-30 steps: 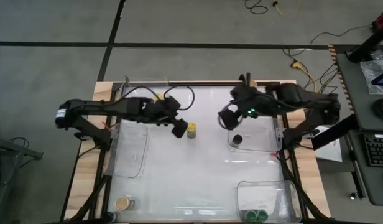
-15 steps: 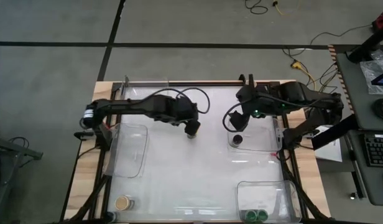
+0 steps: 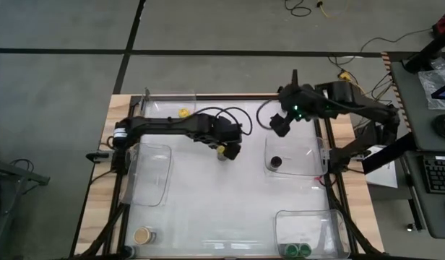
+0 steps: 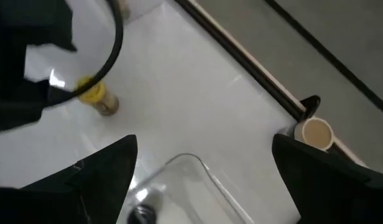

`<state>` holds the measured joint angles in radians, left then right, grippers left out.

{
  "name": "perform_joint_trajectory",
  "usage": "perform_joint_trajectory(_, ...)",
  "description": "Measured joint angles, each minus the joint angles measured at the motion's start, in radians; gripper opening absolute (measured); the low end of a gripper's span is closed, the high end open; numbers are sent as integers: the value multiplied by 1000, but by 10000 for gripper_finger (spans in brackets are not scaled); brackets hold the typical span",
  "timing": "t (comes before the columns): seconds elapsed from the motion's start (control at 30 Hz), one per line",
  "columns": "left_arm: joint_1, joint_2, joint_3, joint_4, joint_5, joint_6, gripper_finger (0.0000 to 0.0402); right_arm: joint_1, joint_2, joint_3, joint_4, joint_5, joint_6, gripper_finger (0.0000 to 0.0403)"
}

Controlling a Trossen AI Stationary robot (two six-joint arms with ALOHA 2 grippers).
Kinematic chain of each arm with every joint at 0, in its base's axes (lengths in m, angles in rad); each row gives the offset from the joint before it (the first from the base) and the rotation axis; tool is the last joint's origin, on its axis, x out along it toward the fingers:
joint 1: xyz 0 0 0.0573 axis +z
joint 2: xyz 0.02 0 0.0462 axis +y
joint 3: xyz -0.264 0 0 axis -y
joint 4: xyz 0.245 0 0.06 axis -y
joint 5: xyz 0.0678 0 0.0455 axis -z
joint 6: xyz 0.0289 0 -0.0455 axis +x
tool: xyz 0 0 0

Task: Sort spices by type
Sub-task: Put the yellow seasoning bottle into the top transparent bin

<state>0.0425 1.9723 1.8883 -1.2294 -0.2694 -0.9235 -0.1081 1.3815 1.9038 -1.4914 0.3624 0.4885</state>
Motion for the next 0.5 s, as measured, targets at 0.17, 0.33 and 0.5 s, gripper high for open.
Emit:
perform_joint_trajectory(0.17, -2, 32, 23, 13, -1, -71, 339, -72, -2, 0, 1, -56, -169, 364)
perform_joint_trajectory(0.33, -2, 40, 24, 17, 10, -101, 339, -82, -12, 0, -12, -58, -273, 364)
perform_joint_trajectory(0.5, 0, 39, -3, 1, 43, -187, 339, -82, -25, 0, -20, -59, -305, 364)
